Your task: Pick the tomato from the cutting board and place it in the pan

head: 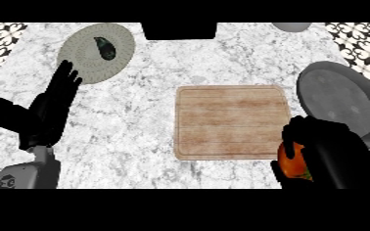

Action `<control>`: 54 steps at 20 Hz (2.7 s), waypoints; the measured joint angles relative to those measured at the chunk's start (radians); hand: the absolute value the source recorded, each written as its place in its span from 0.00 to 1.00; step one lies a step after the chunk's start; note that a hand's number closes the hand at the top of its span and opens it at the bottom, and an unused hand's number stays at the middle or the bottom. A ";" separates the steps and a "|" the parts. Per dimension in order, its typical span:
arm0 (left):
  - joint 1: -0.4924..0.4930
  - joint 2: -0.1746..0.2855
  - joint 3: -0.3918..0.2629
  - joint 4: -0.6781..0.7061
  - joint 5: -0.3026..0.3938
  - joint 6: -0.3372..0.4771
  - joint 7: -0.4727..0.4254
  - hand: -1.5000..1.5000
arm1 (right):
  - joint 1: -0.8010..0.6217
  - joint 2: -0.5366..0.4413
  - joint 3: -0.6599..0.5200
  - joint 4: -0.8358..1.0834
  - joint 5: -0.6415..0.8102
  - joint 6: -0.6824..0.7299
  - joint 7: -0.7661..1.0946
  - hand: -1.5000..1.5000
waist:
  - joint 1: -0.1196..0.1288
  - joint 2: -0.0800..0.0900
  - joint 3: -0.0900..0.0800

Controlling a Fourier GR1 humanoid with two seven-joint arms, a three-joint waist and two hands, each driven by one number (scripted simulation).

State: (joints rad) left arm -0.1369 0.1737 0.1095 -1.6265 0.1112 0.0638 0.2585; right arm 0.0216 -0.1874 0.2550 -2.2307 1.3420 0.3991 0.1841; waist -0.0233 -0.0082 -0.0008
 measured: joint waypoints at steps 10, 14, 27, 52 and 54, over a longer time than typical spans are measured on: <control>-0.011 -0.009 -0.002 0.022 -0.007 -0.015 -0.024 0.50 | -0.149 0.008 -0.301 -0.083 -0.171 0.155 0.046 1.00 | 0.020 0.007 0.001; -0.037 -0.006 0.001 0.033 -0.007 -0.017 -0.010 0.50 | -0.204 -0.040 -0.476 0.018 -0.266 0.127 -0.004 1.00 | 0.021 0.008 0.001; -0.026 -0.008 0.003 0.017 -0.010 -0.026 -0.012 0.50 | -0.341 -0.257 -0.790 0.673 -0.427 -0.167 -0.358 1.00 | 0.032 0.011 0.002; -0.037 -0.016 0.002 0.019 -0.006 -0.042 -0.010 0.50 | -0.640 -0.428 -0.846 1.846 -0.440 -0.493 -0.752 0.00 | 0.053 0.020 0.004; -0.052 -0.015 0.004 0.026 -0.008 -0.036 0.002 0.50 | -0.654 -0.446 -0.884 1.867 -0.489 -0.460 -0.793 0.00 | 0.049 0.019 0.005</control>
State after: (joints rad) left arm -0.1891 0.1583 0.1140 -1.6003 0.1035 0.0276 0.2602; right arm -0.6322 -0.6332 -0.6293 -0.3638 0.8531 -0.0606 -0.6088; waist 0.0254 0.0109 0.0039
